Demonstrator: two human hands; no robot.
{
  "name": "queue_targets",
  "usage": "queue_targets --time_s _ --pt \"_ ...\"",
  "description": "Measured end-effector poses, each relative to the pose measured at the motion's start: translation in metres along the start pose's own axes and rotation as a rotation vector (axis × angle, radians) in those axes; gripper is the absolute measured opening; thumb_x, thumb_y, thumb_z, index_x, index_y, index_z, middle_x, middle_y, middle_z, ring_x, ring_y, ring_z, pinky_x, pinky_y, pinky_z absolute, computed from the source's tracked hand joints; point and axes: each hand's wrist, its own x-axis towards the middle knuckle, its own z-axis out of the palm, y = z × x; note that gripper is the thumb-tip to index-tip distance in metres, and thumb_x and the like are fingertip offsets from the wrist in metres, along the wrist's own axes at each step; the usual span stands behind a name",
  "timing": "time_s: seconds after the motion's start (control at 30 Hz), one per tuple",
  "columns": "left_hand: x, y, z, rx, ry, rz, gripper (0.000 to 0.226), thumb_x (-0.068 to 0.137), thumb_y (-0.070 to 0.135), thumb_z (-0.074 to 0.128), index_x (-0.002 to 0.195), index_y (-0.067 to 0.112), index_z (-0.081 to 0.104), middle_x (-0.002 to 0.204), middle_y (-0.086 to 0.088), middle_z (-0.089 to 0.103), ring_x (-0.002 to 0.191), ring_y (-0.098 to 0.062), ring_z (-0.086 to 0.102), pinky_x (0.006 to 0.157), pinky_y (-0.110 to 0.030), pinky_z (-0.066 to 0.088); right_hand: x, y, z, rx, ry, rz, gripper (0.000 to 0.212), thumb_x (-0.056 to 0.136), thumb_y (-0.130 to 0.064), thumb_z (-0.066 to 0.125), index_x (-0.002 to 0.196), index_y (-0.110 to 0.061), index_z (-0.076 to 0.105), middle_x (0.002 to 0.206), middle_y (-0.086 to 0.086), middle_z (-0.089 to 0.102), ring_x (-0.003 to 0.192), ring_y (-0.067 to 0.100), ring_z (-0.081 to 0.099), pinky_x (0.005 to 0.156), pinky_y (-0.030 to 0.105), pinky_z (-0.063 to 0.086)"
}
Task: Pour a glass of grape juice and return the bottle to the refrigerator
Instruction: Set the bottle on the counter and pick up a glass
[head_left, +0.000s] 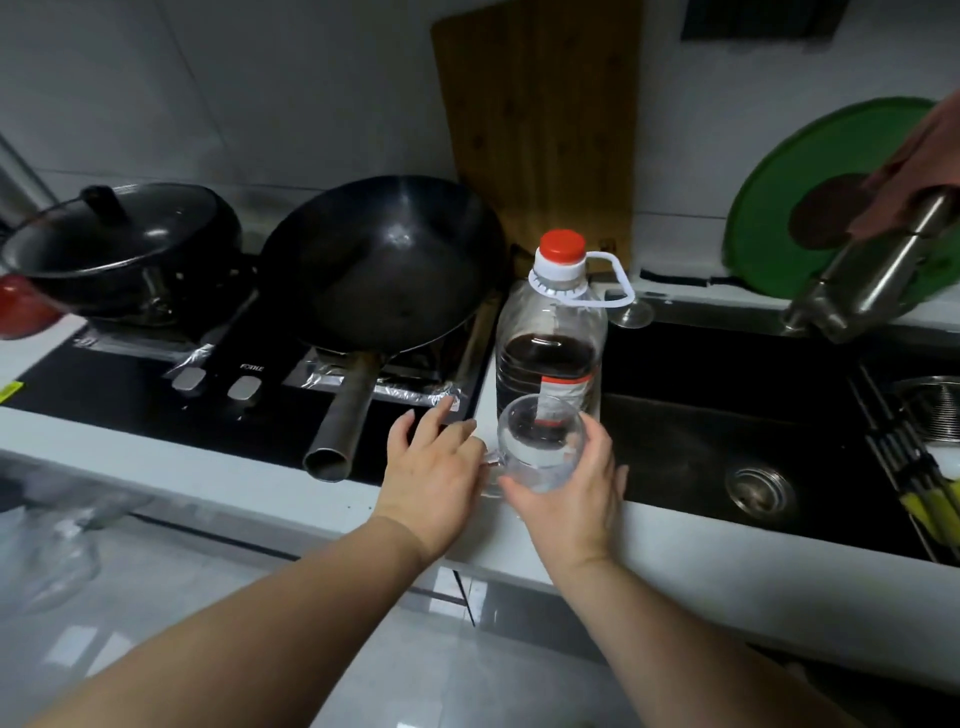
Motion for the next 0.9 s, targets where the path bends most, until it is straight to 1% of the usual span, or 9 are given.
queue_targets --time_s 0.13,0.3,0.5,0.63,0.7,0.77,0.8,0.87,0.9 --pt "-0.001 -0.003 0.000 0.043 -0.023 -0.022 0.024 0.061 0.021 0.087 0.078 0.018 0.070 0.103 -0.001 0.071 0.120 -0.034 0.057 0.099 -0.046 0.023 0.000 -0.002 0.006 -0.040 -0.013 0.009 0.104 0.044 -0.032 0.095 0.133 -0.014 0.045 0.127 0.008 0.060 0.120 0.030 0.055 0.114 0.056 0.022" --pt "-0.001 -0.005 -0.001 0.072 -0.014 -0.020 0.028 0.059 0.021 0.089 0.079 0.017 0.070 0.105 -0.004 0.071 0.121 -0.035 0.056 0.100 -0.047 0.023 -0.004 -0.003 0.006 -0.075 -0.029 0.012 0.106 0.045 -0.035 0.095 0.136 -0.015 0.044 0.130 0.006 0.057 0.124 0.029 0.051 0.114 0.057 0.022" --pt "0.004 0.002 -0.002 0.048 0.027 -0.013 0.027 0.056 0.018 0.089 0.074 0.018 0.068 0.104 -0.003 0.072 0.121 -0.035 0.057 0.099 -0.047 0.023 -0.005 0.000 -0.005 -0.095 -0.058 0.050 0.104 0.051 -0.036 0.093 0.138 -0.015 0.040 0.135 0.005 0.055 0.127 0.028 0.050 0.115 0.057 0.019" --pt "0.003 -0.002 0.002 0.019 0.006 -0.036 0.028 0.057 0.019 0.089 0.076 0.019 0.068 0.107 -0.003 0.070 0.125 -0.031 0.047 0.100 -0.047 0.023 -0.008 0.004 -0.008 -0.122 -0.108 0.016 0.104 0.055 -0.038 0.091 0.140 -0.017 0.037 0.137 0.004 0.054 0.127 0.026 0.051 0.116 0.058 0.013" --pt "0.004 -0.003 0.003 0.000 -0.013 -0.027 0.027 0.058 0.020 0.088 0.077 0.019 0.068 0.107 -0.003 0.070 0.124 -0.029 0.040 0.100 -0.047 0.022 -0.009 0.003 -0.012 -0.129 -0.123 -0.001 0.105 0.053 -0.048 0.087 0.139 -0.022 0.033 0.134 0.003 0.056 0.124 0.026 0.054 0.115 0.059 0.014" --pt "0.006 -0.006 0.001 -0.030 -0.031 -0.016 0.021 0.067 0.029 0.081 0.082 0.020 0.069 0.108 -0.002 0.069 0.124 -0.027 0.038 0.100 -0.046 0.022 -0.008 0.000 -0.020 -0.049 -0.095 -0.036 0.097 0.057 -0.059 0.073 0.138 -0.023 0.033 0.131 0.004 0.057 0.121 0.025 0.054 0.115 0.062 0.016" --pt "0.006 -0.008 -0.001 -0.055 -0.036 -0.007 0.020 0.072 0.035 0.072 0.086 0.021 0.070 0.110 -0.001 0.068 0.125 -0.026 0.039 0.100 -0.045 0.022 -0.005 -0.001 -0.027 0.026 -0.057 -0.061 0.090 0.062 -0.058 0.065 0.138 -0.019 0.036 0.129 0.007 0.057 0.121 0.025 0.053 0.113 0.065 0.019" --pt "0.008 -0.013 -0.011 -0.148 -0.032 0.013 0.035 0.075 0.045 0.054 0.098 0.022 0.069 0.113 0.002 0.066 0.124 -0.025 0.044 0.102 -0.042 0.021 0.008 -0.008 -0.041 0.124 0.043 -0.138 0.074 0.075 -0.048 0.054 0.137 -0.011 0.043 0.128 0.010 0.057 0.121 0.026 0.051 0.107 0.067 0.027" --pt "0.010 -0.015 -0.017 -0.207 -0.011 0.016 0.041 0.074 0.045 0.051 0.104 0.022 0.068 0.116 0.003 0.065 0.125 -0.024 0.045 0.102 -0.041 0.021 0.019 -0.015 -0.048 0.129 0.081 -0.178 0.067 0.079 -0.045 0.050 0.135 -0.009 0.046 0.127 0.009 0.057 0.121 0.027 0.051 0.108 0.065 0.025"
